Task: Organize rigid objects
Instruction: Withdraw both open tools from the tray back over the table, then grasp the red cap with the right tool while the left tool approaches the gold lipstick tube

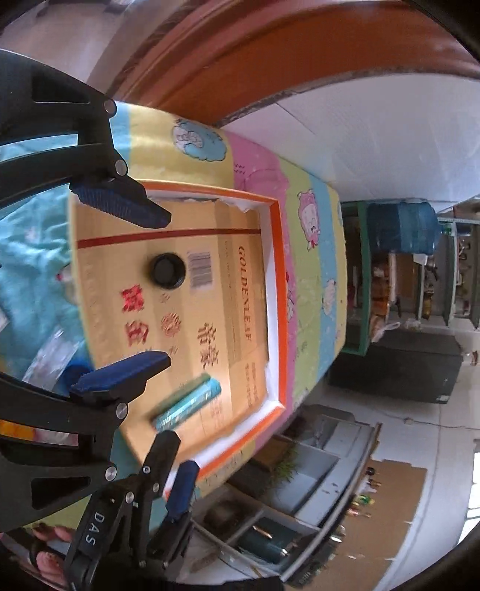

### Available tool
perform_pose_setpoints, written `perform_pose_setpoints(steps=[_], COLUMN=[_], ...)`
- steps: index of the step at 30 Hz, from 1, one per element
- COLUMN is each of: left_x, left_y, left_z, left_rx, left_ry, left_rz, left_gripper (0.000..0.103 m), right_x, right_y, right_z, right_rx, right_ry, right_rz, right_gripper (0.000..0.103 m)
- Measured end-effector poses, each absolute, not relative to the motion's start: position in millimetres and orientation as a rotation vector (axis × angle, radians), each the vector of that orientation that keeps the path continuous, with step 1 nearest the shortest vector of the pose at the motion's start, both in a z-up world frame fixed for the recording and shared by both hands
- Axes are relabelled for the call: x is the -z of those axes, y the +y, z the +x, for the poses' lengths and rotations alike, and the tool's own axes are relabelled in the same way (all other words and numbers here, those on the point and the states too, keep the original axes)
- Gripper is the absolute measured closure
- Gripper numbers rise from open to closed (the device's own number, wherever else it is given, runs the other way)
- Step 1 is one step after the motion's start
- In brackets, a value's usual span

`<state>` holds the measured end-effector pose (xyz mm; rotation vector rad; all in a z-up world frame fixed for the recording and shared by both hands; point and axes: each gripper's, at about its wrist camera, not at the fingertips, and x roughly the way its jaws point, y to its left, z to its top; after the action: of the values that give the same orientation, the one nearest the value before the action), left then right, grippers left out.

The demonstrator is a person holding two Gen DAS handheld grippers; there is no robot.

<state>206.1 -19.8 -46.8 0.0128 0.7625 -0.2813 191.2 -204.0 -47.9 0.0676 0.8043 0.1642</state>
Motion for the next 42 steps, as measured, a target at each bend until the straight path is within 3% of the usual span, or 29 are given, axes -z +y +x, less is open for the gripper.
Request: perform_pose_setpoints(steps=[17, 42], left_x=[34, 53], left_y=[18, 13], left_z=[130, 58], left_rx=[0.203, 0.24], left_ry=[0.742, 0.774], left_rz=[-0.131, -0.101], left_gripper=[0.032, 0.032], right_x=[29, 70], right_y=[-189, -177], right_z=[88, 15], right_rx=[-0.18, -0.262], right_ry=[0.725, 0.824], right_rz=[0.046, 0.013], right_gripper=[0.054, 0.054])
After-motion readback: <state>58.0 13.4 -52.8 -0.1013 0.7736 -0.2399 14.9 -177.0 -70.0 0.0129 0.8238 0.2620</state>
